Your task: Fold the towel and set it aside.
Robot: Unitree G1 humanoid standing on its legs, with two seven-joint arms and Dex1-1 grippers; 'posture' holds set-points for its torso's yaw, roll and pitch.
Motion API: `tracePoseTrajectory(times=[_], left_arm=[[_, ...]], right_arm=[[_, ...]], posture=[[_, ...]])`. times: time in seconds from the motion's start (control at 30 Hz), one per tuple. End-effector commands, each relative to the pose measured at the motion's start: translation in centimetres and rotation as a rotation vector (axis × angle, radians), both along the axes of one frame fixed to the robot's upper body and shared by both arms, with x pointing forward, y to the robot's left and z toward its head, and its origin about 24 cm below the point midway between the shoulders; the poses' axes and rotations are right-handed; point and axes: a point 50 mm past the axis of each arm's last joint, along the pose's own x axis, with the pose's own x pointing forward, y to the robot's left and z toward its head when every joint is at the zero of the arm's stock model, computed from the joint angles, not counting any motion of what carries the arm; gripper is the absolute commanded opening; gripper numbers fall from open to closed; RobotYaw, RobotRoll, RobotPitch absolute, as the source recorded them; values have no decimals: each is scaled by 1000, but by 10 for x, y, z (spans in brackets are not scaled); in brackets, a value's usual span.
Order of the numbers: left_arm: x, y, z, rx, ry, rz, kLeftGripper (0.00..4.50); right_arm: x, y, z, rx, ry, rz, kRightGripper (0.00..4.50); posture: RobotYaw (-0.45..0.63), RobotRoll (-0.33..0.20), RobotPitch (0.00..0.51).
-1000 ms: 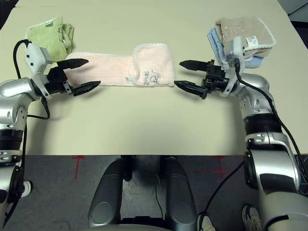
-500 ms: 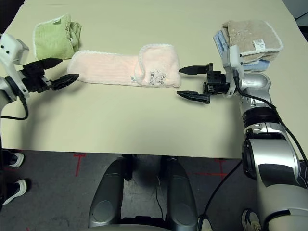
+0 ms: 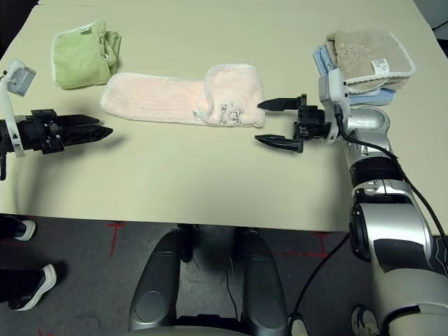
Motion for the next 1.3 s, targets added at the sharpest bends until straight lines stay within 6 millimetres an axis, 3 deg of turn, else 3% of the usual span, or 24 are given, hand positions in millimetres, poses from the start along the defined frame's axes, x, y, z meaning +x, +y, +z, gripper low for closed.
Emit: tracePoseTrajectory(times=[0.03,0.33,0.6,1.07,1.17,1.3], left_arm=[[4,2,-2,-44,51,60,4500],[11,12,-11,-57,130,170,4500],[21,18,-8,-141,83,273,4500],[29,5,-10,-228,93,289,4478],[29,3,-10,-232,101,279,3917],[28,1,-10,-241,115,265,2529]], right_arm=[[-3,-5,-6,-11,11,-21,4457],[-3,-3,-3,-7,0,-25,4457],[-3,-1,-2,-5,-3,-25,4457],[-3,-4,-3,-17,-6,-44,4488],[-3,-5,-3,-19,-9,-50,4500],[-3,-5,-2,-20,-12,-56,4500]], posture=[[82,0,308],[76,0,309],[75,0,310],[62,0,301],[60,0,299],[59,0,298]])
